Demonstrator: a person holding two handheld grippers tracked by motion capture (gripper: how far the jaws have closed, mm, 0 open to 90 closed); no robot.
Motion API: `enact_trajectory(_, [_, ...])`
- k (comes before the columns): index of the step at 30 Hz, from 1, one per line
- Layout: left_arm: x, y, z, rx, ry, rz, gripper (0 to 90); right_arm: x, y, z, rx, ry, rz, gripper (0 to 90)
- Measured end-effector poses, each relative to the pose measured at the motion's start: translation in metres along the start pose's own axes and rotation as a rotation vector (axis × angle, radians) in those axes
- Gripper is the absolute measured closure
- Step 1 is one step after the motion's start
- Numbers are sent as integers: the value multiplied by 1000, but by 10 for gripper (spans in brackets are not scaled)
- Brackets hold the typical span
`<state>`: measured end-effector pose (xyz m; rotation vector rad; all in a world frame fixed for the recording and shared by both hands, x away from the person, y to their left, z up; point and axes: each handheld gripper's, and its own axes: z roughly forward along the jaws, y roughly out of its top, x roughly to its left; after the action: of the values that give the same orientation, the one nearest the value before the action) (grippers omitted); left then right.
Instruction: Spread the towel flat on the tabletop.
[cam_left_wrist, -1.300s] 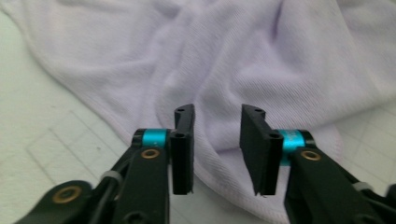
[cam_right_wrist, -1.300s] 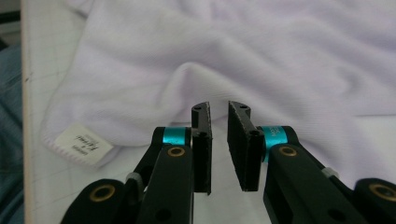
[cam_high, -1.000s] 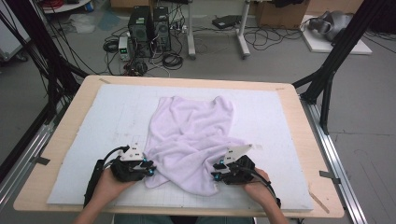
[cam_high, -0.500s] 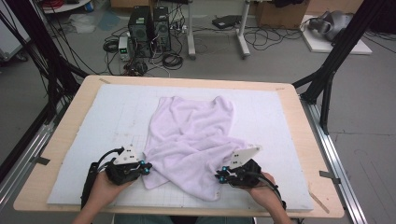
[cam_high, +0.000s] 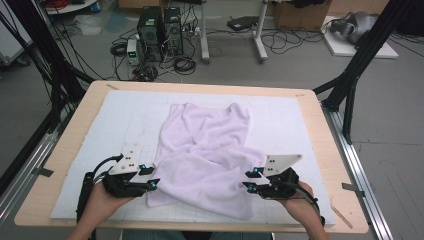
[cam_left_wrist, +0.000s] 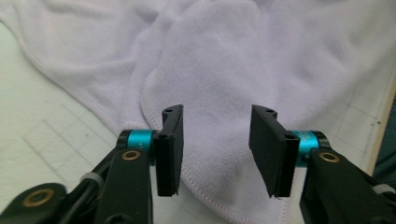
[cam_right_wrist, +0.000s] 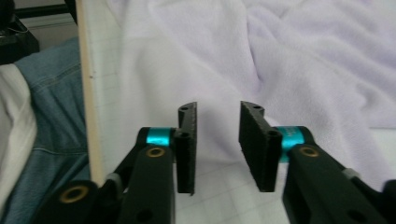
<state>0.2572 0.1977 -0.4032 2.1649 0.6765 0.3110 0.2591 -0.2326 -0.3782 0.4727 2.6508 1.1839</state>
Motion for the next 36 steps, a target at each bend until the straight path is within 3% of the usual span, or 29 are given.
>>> enact_trajectory(3, [2,-7,18,23,-13,-8,544,-4,-8,21,30,37,10,597])
enact_trajectory(7, [1,-13,39,103,-15,25,550,-4,-19,50,85,71,16,563])
enact_trajectory(9, [2,-15,41,78,-18,15,557,-4,-22,59,92,79,22,575])
enact_trajectory(10, [2,-16,41,73,-18,14,583,-5,-24,61,78,83,33,602])
enact_trajectory(12, [0,-17,40,62,-31,27,757,-6,-25,62,63,91,42,686])
enact_trajectory(14, [-3,-16,39,70,-23,47,862,-4,-24,61,68,90,44,792])
enact_trajectory(20, [-7,-14,17,55,-11,15,874,7,-18,47,51,122,22,835])
enact_trajectory(25, [-18,-4,-19,12,-57,9,875,23,-3,11,18,125,-27,834])
enact_trajectory(30, [-35,12,-58,-57,-100,46,869,39,19,-24,-42,181,-88,817])
enact_trajectory(31, [-37,15,-63,-67,-110,50,848,40,22,-28,-60,184,-91,782])
enact_trajectory(33, [-37,20,-63,-68,-102,51,639,38,28,-33,-98,169,-83,680])
enact_trajectory(34, [-34,20,-60,-62,-92,56,572,33,29,-33,-90,161,-79,663])
enact_trajectory(36, [-27,17,-47,-53,-92,38,525,23,29,-26,-68,137,-66,626])
